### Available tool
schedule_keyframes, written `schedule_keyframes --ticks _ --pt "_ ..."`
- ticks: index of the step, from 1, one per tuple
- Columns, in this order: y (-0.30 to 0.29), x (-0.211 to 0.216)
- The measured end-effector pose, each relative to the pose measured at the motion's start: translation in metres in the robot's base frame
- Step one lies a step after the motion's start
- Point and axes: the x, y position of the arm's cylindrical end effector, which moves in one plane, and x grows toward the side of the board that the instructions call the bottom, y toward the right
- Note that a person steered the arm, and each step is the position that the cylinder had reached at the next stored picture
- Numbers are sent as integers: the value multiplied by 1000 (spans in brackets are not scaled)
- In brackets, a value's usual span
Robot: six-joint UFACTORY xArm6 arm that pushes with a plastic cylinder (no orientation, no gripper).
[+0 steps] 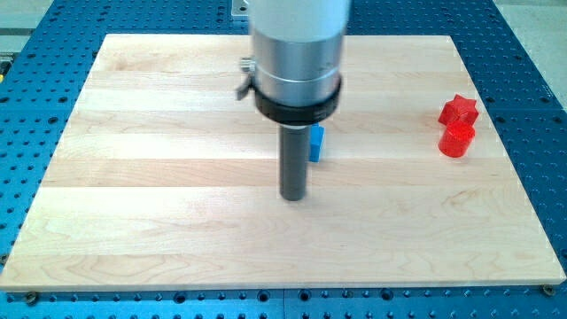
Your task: Move the blue blocks below the group of blocks
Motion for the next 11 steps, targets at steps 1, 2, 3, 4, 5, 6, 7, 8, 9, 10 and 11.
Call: schedule_keyframes --ticks 1,2,3,4,5,6,7,8,9,10,11 --pt "-3 -32" --pt "-32 -54" --pt "-50 -91" --pt "-58 -102" --pt "-55 -65" --pt "-1 -25" --pt "41 -24" --pt "42 -25" --pt "42 -42" --pt "38 -57" --pt "38 -57"
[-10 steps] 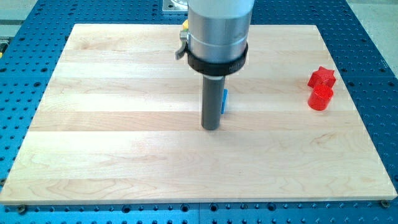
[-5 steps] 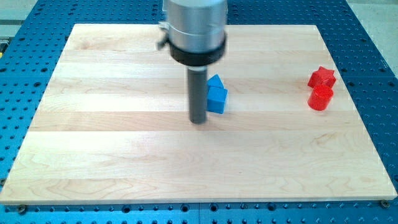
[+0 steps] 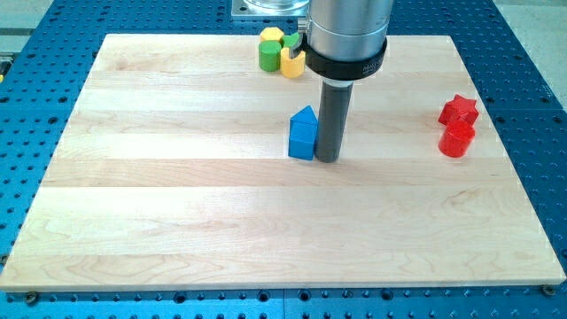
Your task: Move the blue blocks below the group of blocks
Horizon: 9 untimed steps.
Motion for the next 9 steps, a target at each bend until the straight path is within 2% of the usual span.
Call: schedule_keyframes --ticks 3,4,6,8,9 --pt "1 11" --pt "-7 28" --pt "-48 33" --pt "-48 10" --pt "-48 -29"
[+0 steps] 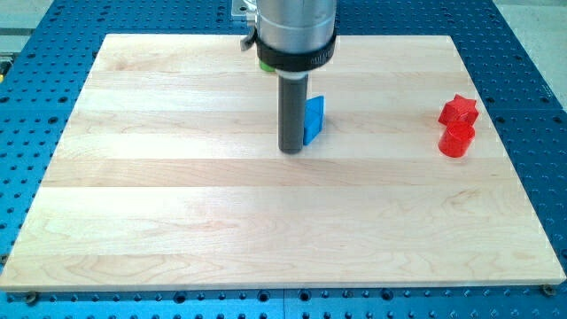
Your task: Move the blue blocks below the group of blocks
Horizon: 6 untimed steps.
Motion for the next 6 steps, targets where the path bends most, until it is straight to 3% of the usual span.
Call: schedule_keyframes --ticks 4,6 --pt "0 -78" --pt "10 -93"
